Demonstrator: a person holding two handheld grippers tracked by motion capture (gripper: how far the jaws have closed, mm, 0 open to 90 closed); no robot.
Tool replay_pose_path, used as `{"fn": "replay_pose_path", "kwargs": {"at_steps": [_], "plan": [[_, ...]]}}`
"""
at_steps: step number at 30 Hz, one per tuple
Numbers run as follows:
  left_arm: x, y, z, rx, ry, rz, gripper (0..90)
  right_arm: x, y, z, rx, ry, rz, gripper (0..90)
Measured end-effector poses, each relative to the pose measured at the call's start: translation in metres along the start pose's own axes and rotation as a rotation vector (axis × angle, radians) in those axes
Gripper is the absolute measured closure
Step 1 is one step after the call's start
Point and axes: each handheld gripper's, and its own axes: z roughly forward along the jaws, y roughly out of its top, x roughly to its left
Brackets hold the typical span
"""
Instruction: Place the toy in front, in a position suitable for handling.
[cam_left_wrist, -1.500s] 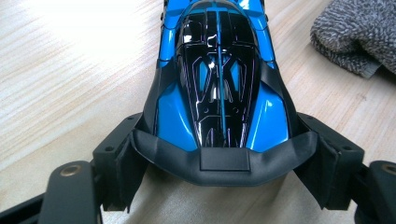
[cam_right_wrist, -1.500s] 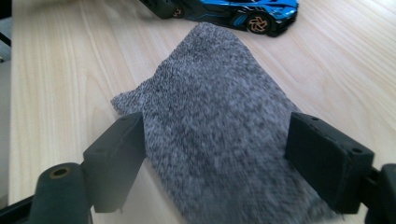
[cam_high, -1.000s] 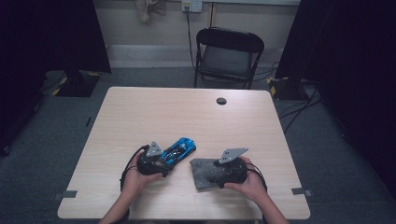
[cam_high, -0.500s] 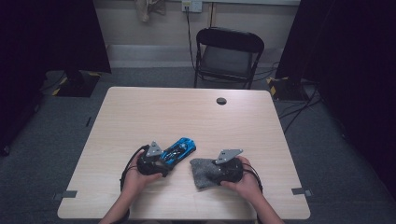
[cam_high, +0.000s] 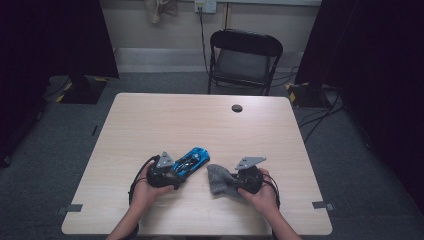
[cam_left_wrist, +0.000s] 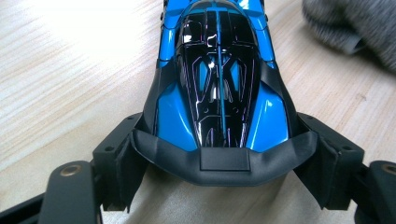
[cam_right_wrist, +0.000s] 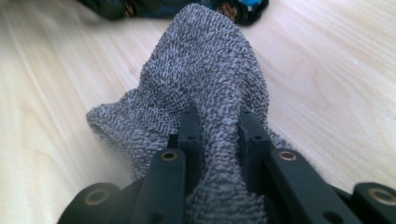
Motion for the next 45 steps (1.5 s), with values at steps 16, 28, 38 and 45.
{"fn": "replay_pose_path", "kwargs": {"at_steps": [16, 28, 38, 45], "plan": [[0.000, 0.000, 0.000, -0.001, 0.001, -0.001, 24.3, -0.001, 0.046, -0.007, -0.029, 0.044, 0.027, 75.4], [0.000, 0.001, 0.001, 0.004, 0.009, 0.007, 24.3, 0.002, 0.061, -0.004, -0.042, 0.062, 0.024, 75.4], [0.000, 0.001, 0.001, 0.004, 0.009, 0.007, 24.4, 0.006, 0.069, -0.005, -0.047, 0.077, 0.012, 75.4], [0.000, 0.001, 0.001, 0.003, 0.009, 0.006, 24.3, 0.007, 0.070, 0.002, -0.039, 0.073, 0.024, 75.6]]}}
